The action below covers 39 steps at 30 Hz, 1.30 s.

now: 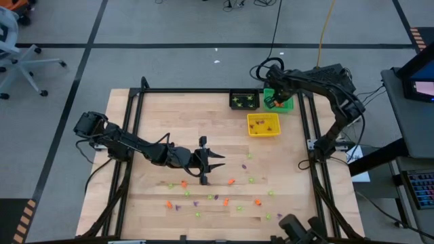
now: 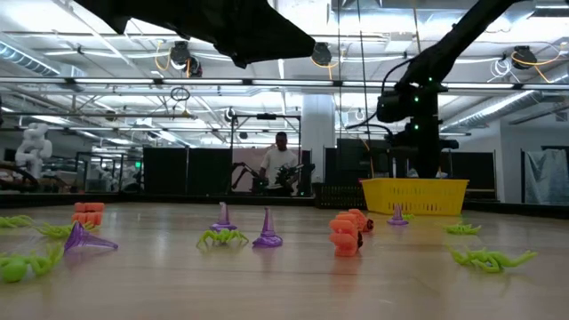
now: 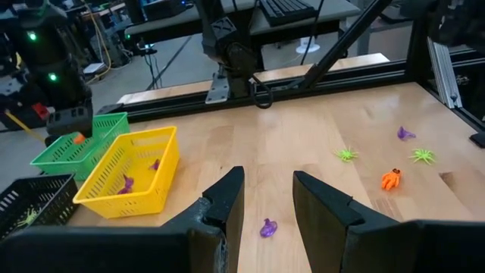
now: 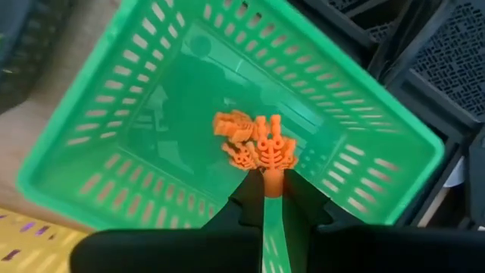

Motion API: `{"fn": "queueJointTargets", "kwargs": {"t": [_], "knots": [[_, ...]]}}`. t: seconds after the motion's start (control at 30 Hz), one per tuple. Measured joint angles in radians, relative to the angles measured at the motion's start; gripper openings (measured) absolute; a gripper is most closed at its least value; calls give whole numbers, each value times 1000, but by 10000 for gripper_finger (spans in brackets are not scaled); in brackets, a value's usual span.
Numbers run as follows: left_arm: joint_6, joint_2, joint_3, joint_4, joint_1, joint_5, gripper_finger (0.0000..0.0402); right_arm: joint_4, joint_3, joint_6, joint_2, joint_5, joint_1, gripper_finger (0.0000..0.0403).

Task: Sort Halloween decoration
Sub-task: Put the orange skeleton toy into the green basket, then put the green spider toy into the black basket

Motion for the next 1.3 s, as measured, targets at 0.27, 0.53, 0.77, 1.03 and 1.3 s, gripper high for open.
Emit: {"fn": "queueJointTargets", "kwargs": {"t": [0.27, 0.53, 0.77, 1.03, 1.3], "knots": [[0, 0, 0, -1, -1, 14, 114, 35, 0, -2, 16, 0, 0, 34], [-2, 0, 0, -1, -1, 14, 114, 17, 0, 6, 16, 0, 0, 104], [-2, 0, 0, -10, -1, 14, 114, -41, 0, 31, -63, 1, 57, 129], [-2, 0, 0, -28, -1, 13, 114, -138, 0, 116, -273, 6, 205, 129], [-2, 0, 0, -47, -4, 13, 114, -54, -101, 234, -488, -40, 554, 130]]}}
